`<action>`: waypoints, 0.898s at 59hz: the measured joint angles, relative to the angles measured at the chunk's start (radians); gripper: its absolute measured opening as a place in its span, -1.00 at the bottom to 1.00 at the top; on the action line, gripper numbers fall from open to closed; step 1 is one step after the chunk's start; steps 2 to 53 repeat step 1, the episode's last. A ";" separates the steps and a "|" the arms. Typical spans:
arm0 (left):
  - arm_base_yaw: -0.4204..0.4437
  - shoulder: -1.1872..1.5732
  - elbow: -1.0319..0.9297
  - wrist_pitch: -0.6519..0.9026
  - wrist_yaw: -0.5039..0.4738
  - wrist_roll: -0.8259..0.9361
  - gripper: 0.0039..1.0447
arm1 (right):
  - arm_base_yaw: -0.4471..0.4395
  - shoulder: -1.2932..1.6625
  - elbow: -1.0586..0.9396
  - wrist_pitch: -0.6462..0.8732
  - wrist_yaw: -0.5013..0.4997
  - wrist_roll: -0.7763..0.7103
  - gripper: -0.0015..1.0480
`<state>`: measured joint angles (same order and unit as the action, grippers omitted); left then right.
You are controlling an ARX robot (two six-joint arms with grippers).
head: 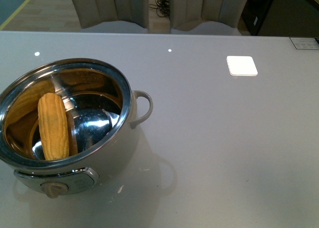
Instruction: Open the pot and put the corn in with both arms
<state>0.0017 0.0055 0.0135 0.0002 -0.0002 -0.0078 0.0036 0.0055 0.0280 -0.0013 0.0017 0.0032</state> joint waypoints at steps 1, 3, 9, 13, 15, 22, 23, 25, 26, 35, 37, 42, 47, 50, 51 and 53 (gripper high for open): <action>0.000 0.000 0.000 0.000 0.000 0.000 0.87 | 0.000 0.000 0.000 0.000 0.000 0.000 0.83; 0.000 0.000 0.000 0.000 0.000 0.000 0.87 | 0.000 0.000 0.000 0.000 0.000 0.000 0.83; 0.000 0.000 0.000 0.000 0.000 0.000 0.87 | 0.000 0.000 0.000 0.000 0.000 0.000 0.83; 0.000 0.000 0.000 0.000 0.000 0.000 0.87 | 0.000 0.000 0.000 0.000 0.000 0.000 0.83; 0.000 0.000 0.000 0.000 0.000 0.000 0.87 | 0.000 0.000 0.000 0.000 0.000 0.000 0.83; 0.000 0.000 0.000 0.000 0.000 0.000 0.87 | 0.000 0.000 0.000 0.000 0.000 0.000 0.83; 0.000 0.000 0.000 0.000 0.000 0.000 0.87 | 0.000 0.000 0.000 0.000 0.000 0.000 0.83; 0.000 0.000 0.000 0.000 0.000 0.000 0.87 | 0.000 0.000 0.000 0.000 0.000 0.000 0.83; 0.000 0.000 0.000 0.000 0.000 0.000 0.87 | 0.000 0.000 0.000 0.000 0.000 0.000 0.83; 0.000 0.000 0.000 0.000 0.000 0.000 0.87 | 0.000 0.000 0.000 0.000 0.000 0.000 0.83; 0.000 0.000 0.000 0.000 0.000 0.000 0.87 | 0.000 0.000 0.000 0.000 0.000 0.000 0.83; 0.000 0.000 0.000 0.000 0.000 0.000 0.87 | 0.000 0.000 0.000 0.000 0.000 0.000 0.83; 0.000 0.000 0.000 0.000 0.000 0.000 0.87 | 0.000 0.000 0.000 0.000 0.000 0.000 0.83; 0.000 0.000 0.000 0.000 0.000 0.000 0.87 | 0.000 0.000 0.000 0.000 0.000 0.000 0.83; 0.000 0.000 0.000 0.000 0.000 0.000 0.87 | 0.000 0.000 0.000 0.000 0.000 0.000 0.83; 0.000 0.000 0.000 0.000 0.000 0.000 0.87 | 0.000 0.000 0.000 0.000 0.000 0.000 0.83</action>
